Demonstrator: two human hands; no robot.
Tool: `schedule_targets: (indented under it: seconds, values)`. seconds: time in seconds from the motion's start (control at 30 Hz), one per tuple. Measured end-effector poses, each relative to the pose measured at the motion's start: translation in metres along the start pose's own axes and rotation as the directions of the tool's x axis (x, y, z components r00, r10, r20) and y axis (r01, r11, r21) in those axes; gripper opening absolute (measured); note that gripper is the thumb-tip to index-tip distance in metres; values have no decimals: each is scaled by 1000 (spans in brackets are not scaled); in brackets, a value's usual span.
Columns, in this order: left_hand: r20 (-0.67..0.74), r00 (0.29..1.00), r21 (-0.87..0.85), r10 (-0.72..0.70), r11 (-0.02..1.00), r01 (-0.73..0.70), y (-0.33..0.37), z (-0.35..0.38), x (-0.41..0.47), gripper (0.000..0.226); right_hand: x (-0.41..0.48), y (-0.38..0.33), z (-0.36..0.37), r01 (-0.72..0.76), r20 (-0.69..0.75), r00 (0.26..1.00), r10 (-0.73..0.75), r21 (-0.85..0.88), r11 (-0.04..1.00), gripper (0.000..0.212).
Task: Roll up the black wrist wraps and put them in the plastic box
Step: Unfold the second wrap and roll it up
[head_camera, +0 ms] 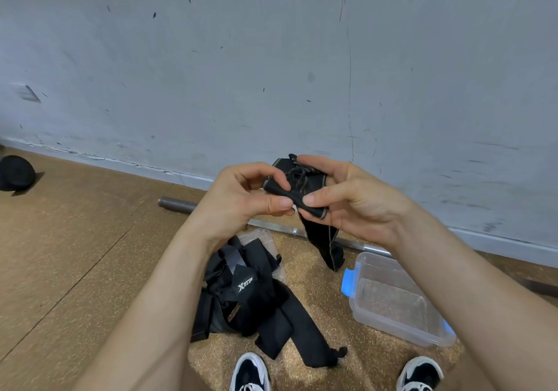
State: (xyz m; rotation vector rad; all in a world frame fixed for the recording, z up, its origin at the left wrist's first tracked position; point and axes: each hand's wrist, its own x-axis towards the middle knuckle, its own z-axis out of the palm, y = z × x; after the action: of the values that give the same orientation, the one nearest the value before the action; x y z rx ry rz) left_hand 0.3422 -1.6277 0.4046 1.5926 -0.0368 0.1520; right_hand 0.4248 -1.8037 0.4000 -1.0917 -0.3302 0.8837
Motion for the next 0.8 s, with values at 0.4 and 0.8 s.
schedule_targets:
  seconds: [0.4,0.8]
  values:
    - [-100,992,-20,-81,997,79,-9,10,3,11,11,12,1,168,-261,944,-204,-152,974,65]
    - [-290,945,-109,-150,986,123,-14,29,4,32,7,16,8,230,-227,925,-305,-304,925,63]
